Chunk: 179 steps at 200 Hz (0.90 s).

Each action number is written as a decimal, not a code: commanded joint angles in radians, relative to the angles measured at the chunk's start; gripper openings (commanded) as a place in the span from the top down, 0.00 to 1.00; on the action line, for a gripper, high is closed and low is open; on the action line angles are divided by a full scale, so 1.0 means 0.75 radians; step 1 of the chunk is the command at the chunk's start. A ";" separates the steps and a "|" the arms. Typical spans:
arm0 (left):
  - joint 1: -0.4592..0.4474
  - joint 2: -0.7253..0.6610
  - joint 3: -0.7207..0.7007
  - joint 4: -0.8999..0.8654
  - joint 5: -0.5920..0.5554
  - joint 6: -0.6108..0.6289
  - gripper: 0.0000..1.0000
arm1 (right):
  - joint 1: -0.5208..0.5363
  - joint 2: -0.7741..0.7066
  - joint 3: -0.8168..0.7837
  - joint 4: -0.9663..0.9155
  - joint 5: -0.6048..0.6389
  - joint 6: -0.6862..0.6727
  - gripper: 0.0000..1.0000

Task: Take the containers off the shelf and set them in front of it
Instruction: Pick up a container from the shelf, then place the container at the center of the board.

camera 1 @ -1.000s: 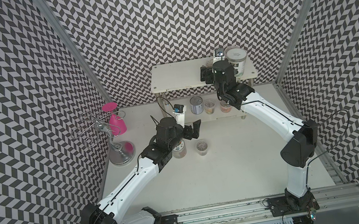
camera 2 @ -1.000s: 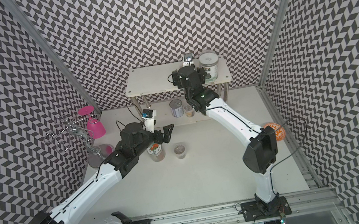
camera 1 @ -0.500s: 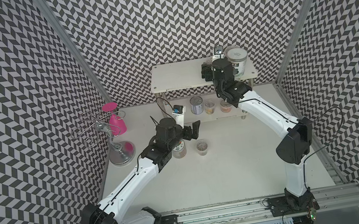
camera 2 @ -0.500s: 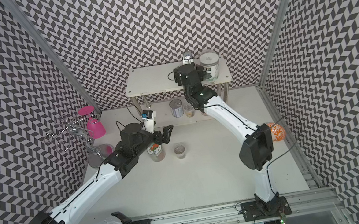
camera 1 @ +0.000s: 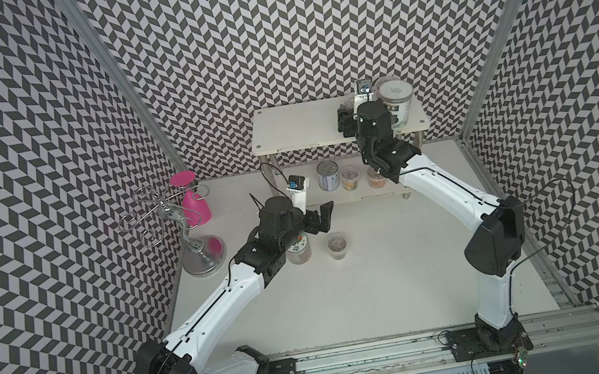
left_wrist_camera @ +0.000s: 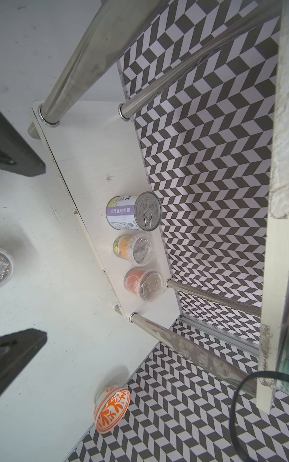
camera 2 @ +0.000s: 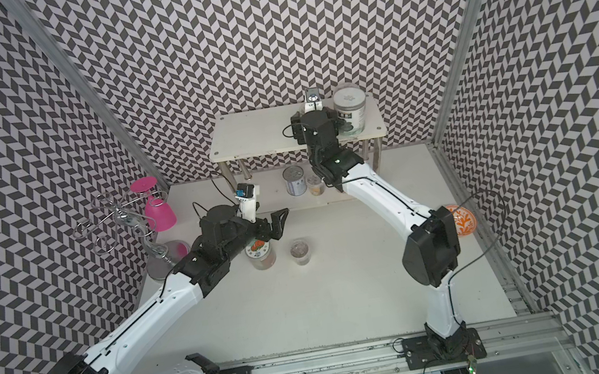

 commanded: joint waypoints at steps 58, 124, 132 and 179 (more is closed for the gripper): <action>0.035 -0.011 0.001 -0.003 0.029 0.018 0.00 | 0.040 -0.286 -0.297 0.228 -0.149 -0.084 0.27; 0.071 -0.014 0.028 -0.017 0.065 0.026 0.00 | 0.140 -0.659 -0.742 0.374 -0.329 -0.106 0.27; 0.076 -0.016 0.030 -0.020 0.075 0.026 0.00 | 0.154 -0.706 -0.797 0.380 -0.354 -0.104 0.27; 0.094 -0.046 0.034 -0.007 0.130 0.010 0.00 | 0.266 -0.977 -1.160 0.451 -0.382 -0.078 0.28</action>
